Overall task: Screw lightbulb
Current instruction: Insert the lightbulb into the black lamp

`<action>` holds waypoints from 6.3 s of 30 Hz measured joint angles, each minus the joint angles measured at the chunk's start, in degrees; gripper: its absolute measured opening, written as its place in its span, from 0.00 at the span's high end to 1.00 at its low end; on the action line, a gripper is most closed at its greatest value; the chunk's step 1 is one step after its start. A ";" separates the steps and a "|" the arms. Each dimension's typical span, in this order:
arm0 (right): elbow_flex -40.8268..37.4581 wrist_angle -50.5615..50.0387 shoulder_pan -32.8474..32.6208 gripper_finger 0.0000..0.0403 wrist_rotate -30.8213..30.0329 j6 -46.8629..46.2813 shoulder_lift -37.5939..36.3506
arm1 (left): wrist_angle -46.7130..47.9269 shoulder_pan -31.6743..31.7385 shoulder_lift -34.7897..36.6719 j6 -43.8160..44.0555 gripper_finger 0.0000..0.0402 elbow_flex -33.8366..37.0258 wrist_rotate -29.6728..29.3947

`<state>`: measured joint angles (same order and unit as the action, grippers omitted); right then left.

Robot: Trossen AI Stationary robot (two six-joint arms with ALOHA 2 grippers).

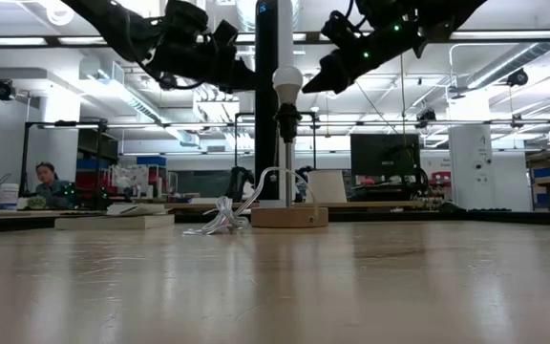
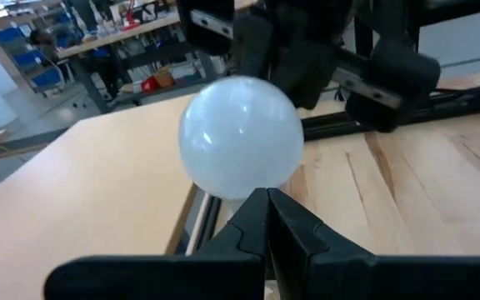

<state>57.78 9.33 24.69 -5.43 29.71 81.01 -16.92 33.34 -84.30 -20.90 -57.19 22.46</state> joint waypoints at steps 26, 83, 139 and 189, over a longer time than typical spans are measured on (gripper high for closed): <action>0.00 -1.74 -1.55 1.00 2.15 -1.93 -0.07 | -2.52 0.20 -3.25 0.48 1.00 0.02 -4.39; -0.02 -1.80 -3.44 1.00 0.93 -0.18 -1.88 | -6.08 0.57 -2.52 1.95 1.00 0.00 -4.80; -0.09 -2.30 -1.51 1.00 5.80 -0.28 -0.63 | -3.81 0.46 -0.84 -0.85 1.00 0.00 -1.56; -0.07 -3.49 -1.79 1.00 -2.99 -0.18 -0.70 | -0.89 0.38 1.62 3.66 1.00 0.02 -5.36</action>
<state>57.71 5.84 22.89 -8.43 29.53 80.31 -17.81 33.73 -82.68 -17.24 -57.17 17.10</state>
